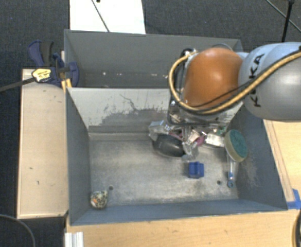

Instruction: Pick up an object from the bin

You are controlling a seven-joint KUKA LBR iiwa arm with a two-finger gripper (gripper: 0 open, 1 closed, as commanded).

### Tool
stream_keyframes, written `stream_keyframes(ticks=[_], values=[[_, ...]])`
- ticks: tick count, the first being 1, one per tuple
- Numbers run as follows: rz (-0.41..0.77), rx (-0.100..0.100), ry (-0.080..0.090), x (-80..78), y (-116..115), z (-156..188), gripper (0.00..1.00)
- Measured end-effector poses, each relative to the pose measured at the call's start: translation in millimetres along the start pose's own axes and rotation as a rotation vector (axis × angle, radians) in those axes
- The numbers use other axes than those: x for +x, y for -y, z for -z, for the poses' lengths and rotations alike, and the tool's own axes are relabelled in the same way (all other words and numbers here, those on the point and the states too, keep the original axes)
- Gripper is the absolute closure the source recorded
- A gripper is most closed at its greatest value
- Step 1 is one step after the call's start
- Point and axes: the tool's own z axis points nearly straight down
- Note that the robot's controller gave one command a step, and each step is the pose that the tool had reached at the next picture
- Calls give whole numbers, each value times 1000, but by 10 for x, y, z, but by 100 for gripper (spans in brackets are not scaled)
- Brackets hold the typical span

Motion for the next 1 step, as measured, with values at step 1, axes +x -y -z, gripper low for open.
stream_keyframes(ticks=[1], values=[[-31, -7, -6, -11, -29, -496, 0]])
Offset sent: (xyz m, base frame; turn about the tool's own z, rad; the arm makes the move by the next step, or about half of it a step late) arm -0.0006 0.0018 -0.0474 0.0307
